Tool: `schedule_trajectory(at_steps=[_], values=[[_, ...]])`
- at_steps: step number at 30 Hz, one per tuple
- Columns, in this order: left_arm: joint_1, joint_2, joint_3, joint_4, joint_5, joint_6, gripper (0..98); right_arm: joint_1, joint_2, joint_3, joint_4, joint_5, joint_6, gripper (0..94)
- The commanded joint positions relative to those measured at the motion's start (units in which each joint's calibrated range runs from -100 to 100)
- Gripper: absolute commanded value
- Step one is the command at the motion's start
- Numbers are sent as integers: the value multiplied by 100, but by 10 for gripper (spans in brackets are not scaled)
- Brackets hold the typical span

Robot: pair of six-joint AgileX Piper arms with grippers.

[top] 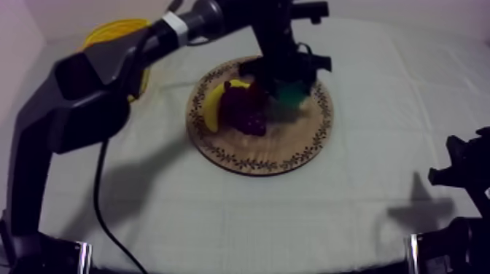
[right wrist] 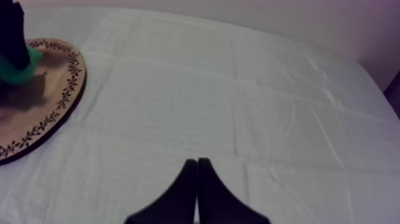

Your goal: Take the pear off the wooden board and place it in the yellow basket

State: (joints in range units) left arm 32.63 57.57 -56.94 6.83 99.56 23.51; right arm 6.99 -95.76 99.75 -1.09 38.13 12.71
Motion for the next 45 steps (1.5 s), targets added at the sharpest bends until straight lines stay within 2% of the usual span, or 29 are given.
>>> schedule_trajectory(at_steps=[1,8,14,20,26,35,40,45], values=[[-137,-764,414,-185,1,22,459,-2,1,3,0,1,5,3],[-888,-2410,1742,-559,26,-31,463,-2,1,3,0,1,3,3],[-1707,-3140,2722,-751,8,-223,465,-2,1,3,0,1,2,3],[-2354,-3233,3409,-897,-254,-466,471,-2,1,3,0,1,3,3],[-2735,-3000,3916,-933,-654,-591,478,-2,1,3,0,1,6,3],[-2934,-2367,3957,-947,-969,-641,497,-2,1,3,0,1,2,3],[-3080,-2003,3907,-865,-1234,-787,568,-2,1,3,0,1,5,3],[-3198,-1905,3949,-778,-1579,-983,733,-2,1,3,0,1,6,3]])
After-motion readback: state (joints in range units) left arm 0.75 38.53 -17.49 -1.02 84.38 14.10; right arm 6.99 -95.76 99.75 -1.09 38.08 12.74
